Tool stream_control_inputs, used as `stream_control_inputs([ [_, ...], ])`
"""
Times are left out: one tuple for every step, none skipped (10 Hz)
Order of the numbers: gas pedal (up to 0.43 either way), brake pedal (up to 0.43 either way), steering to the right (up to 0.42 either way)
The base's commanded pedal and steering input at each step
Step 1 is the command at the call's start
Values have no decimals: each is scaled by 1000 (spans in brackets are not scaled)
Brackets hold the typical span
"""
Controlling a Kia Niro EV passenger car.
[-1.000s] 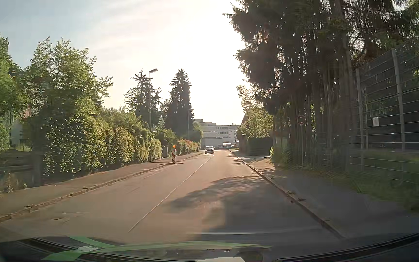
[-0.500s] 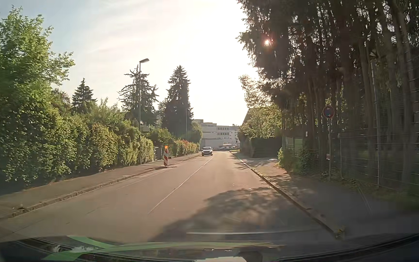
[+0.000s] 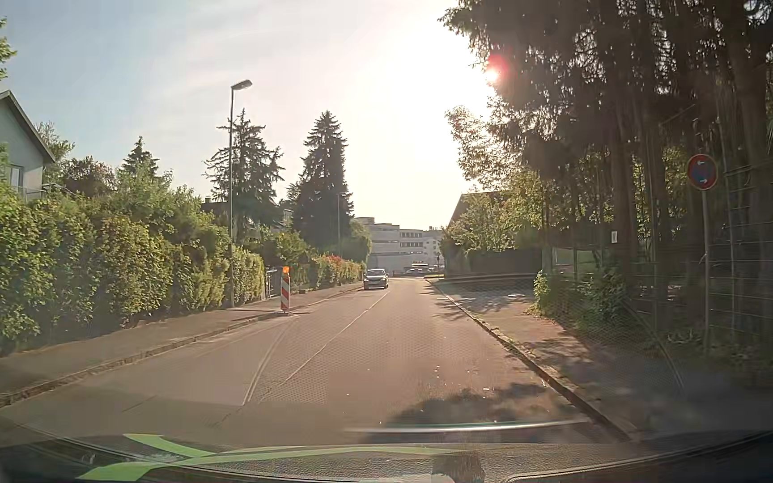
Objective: Follow the waypoints while adhering to traffic rules and regulations
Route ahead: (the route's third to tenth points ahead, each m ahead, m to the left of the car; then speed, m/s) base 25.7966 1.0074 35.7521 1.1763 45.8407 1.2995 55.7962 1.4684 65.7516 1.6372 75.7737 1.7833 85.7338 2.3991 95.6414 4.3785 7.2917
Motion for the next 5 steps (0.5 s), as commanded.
stream_control_inputs([
  [28, 0, -1],
  [28, 0, 0],
  [28, 0, 1],
  [28, 0, 1],
  [28, 0, 2],
])
